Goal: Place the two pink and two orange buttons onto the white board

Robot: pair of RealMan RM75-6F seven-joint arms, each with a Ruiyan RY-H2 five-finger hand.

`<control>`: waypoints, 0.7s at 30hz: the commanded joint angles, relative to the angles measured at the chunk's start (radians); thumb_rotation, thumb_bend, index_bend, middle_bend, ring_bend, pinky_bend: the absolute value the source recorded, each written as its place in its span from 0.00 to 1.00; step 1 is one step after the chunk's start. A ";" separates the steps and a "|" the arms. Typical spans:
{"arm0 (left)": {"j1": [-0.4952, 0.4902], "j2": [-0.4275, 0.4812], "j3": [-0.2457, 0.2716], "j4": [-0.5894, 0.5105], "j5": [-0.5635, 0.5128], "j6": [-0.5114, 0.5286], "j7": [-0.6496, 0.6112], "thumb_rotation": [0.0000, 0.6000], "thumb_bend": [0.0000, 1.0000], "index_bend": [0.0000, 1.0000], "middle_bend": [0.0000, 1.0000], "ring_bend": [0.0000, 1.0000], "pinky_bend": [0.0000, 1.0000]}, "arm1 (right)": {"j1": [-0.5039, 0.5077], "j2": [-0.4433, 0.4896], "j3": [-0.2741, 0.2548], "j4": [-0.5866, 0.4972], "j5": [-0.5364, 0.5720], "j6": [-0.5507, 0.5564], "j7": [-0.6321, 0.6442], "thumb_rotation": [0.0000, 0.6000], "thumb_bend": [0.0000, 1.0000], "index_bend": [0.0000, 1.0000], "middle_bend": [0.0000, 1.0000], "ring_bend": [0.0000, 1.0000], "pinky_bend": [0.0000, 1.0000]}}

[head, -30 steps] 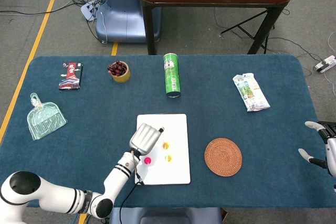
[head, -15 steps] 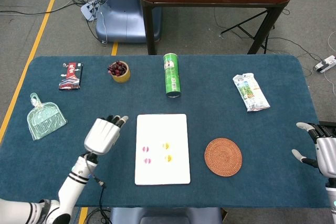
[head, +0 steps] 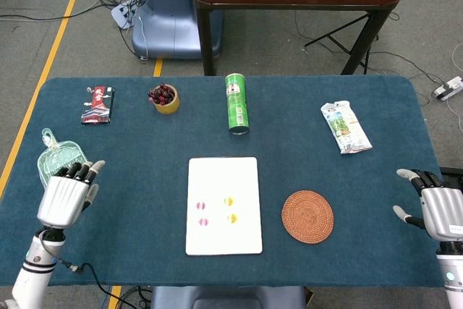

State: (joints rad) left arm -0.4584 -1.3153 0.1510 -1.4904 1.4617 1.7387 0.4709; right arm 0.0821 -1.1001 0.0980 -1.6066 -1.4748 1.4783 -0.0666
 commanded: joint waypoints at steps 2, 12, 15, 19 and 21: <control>0.087 0.036 0.005 -0.025 -0.029 0.007 -0.074 1.00 0.34 0.36 0.42 0.43 0.63 | 0.004 -0.008 -0.003 0.001 -0.001 -0.003 -0.022 1.00 0.06 0.29 0.33 0.29 0.54; 0.205 0.061 -0.026 -0.062 -0.097 -0.030 -0.167 1.00 0.34 0.36 0.42 0.44 0.63 | 0.010 -0.021 -0.003 0.002 0.010 -0.011 -0.057 1.00 0.06 0.29 0.33 0.29 0.54; 0.236 0.055 -0.042 -0.032 -0.090 -0.015 -0.206 1.00 0.34 0.36 0.42 0.44 0.63 | 0.012 -0.023 -0.002 0.004 0.015 -0.015 -0.063 1.00 0.06 0.29 0.33 0.29 0.54; 0.254 0.055 -0.055 -0.011 -0.071 -0.021 -0.210 1.00 0.34 0.37 0.42 0.44 0.63 | 0.014 -0.024 -0.001 0.006 0.022 -0.019 -0.066 1.00 0.06 0.29 0.33 0.29 0.54; 0.256 0.049 -0.057 -0.006 -0.056 -0.037 -0.203 1.00 0.34 0.37 0.42 0.44 0.63 | 0.015 -0.024 0.001 0.008 0.026 -0.019 -0.067 1.00 0.06 0.29 0.33 0.29 0.54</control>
State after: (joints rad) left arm -0.2050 -1.2628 0.0973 -1.5004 1.3973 1.7101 0.2649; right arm 0.0966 -1.1236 0.0991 -1.5993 -1.4489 1.4591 -0.1333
